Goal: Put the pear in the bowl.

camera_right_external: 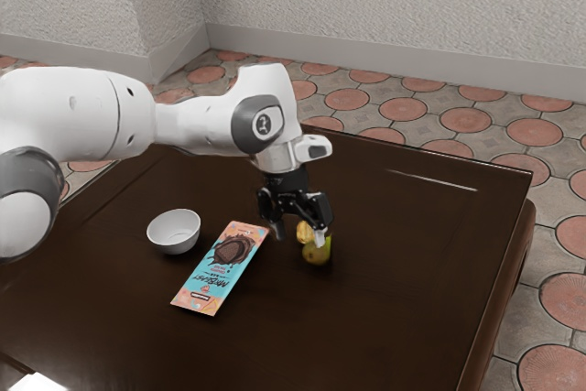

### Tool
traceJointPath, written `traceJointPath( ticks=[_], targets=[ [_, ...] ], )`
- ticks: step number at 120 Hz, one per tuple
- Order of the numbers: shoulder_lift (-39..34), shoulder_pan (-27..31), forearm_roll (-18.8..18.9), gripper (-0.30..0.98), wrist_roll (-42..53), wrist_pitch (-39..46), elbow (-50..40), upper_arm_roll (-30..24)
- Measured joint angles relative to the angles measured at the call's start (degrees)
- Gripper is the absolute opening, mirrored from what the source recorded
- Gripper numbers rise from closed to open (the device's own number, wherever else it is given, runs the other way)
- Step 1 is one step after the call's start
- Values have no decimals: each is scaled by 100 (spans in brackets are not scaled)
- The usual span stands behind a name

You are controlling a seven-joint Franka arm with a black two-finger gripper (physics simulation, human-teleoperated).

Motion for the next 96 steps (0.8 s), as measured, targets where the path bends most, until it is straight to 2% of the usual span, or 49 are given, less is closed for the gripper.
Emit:
traceJointPath(
  ticks=[20, 40, 96],
  targets=[
    [605, 9, 45, 64, -1, 428, 396, -3],
    [875, 26, 176, 61, 2, 619, 599, 64],
    [1146, 28, 173, 36, 2, 1013, 648, 68]
  ],
)
